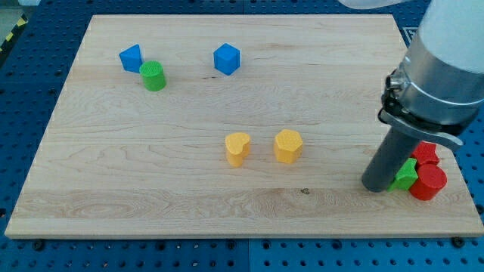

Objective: Move your arm to the triangle

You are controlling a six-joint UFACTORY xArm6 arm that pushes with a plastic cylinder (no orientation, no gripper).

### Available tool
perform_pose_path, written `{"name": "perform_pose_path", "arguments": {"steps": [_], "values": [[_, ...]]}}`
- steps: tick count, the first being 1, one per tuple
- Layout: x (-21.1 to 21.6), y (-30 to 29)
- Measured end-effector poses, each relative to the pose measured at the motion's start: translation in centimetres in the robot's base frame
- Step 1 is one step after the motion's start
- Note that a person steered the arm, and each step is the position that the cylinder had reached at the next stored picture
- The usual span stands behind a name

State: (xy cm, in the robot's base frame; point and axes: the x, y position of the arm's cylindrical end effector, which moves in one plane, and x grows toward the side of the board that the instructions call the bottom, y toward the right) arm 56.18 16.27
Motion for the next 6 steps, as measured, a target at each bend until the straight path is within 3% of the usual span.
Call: {"name": "perform_pose_path", "arguments": {"steps": [2,3,6], "values": [[-7.3,-3.4],[-7.8,-3.9],[-13.8,-31.8]]}}
